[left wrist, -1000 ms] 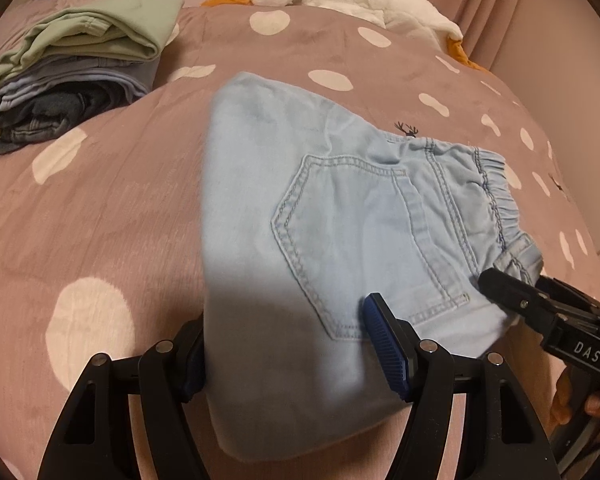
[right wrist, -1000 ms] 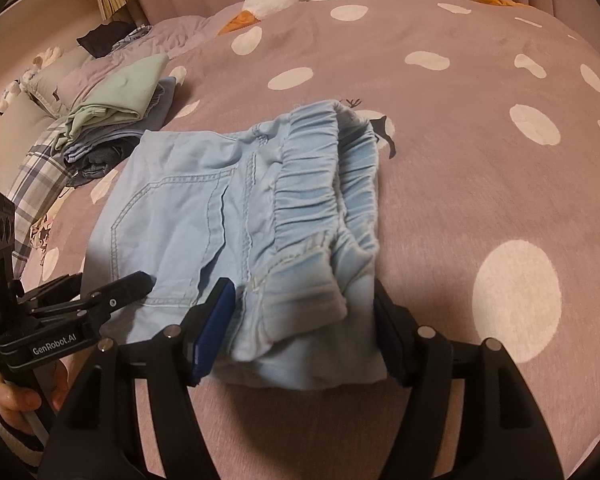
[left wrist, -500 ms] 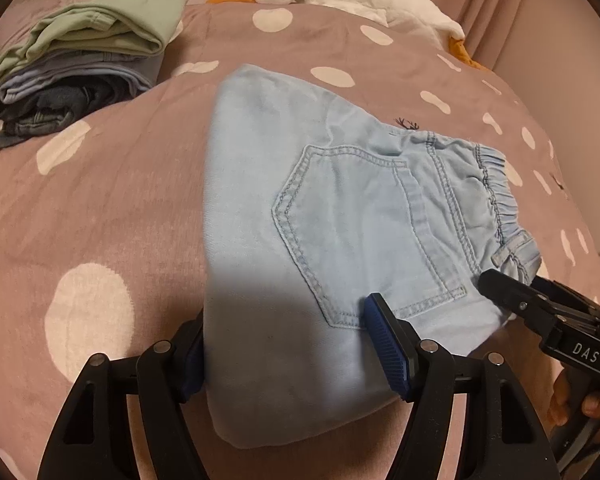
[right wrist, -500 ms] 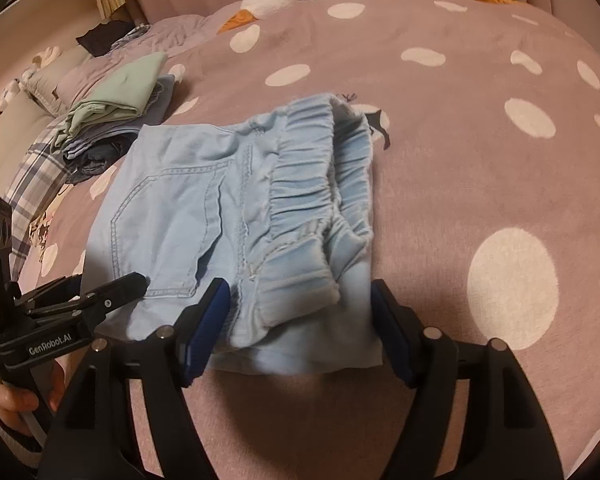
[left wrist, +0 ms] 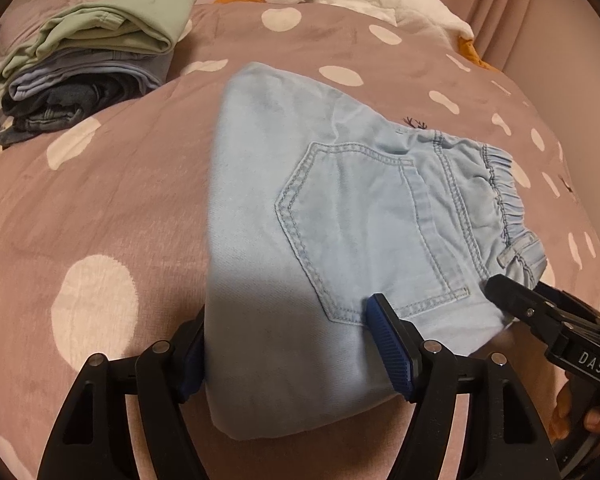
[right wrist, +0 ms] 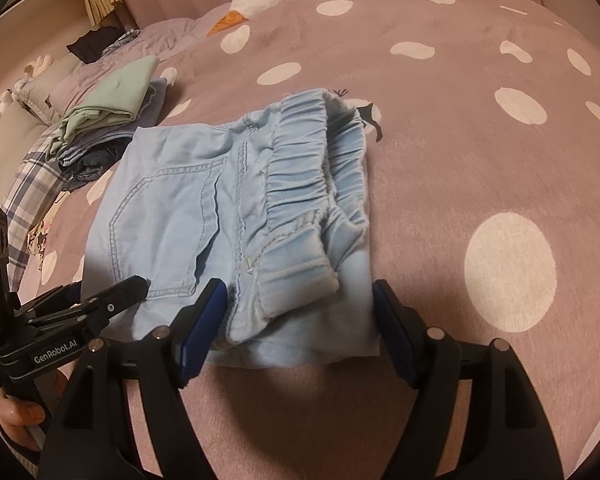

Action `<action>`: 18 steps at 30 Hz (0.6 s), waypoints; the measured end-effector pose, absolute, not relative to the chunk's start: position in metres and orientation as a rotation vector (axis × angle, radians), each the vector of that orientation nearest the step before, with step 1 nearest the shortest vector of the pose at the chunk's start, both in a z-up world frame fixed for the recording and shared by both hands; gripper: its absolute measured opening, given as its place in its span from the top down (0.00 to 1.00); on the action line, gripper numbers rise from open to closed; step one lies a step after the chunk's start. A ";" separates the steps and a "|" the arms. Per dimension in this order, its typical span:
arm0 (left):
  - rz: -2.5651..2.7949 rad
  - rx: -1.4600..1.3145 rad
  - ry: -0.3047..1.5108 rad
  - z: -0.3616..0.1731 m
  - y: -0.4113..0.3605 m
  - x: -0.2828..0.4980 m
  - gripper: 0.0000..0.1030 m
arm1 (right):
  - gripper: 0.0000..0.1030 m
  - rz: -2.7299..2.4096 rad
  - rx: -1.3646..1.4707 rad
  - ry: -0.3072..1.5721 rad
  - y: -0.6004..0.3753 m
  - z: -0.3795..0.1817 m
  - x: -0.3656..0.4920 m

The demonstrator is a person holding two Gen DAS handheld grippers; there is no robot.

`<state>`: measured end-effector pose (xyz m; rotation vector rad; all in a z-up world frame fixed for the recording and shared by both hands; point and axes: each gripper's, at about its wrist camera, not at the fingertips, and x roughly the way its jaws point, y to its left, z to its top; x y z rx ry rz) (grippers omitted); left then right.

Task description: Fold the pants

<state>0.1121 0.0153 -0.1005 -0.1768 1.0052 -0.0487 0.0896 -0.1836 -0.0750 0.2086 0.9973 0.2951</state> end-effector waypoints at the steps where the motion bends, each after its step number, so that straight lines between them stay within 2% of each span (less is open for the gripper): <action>1: -0.046 -0.177 1.007 -0.100 0.015 0.112 0.30 | 0.27 0.294 0.210 0.998 -0.184 -0.075 0.090; 8: -0.041 -0.174 1.007 -0.101 0.013 0.110 0.29 | 0.27 0.289 0.212 1.004 -0.184 -0.075 0.091; 11: -0.030 -0.171 1.004 -0.103 0.014 0.111 0.23 | 0.26 0.289 0.219 1.006 -0.185 -0.077 0.092; 18: -0.023 -0.163 1.009 -0.103 0.015 0.112 0.22 | 0.26 0.276 0.205 1.013 -0.184 -0.075 0.092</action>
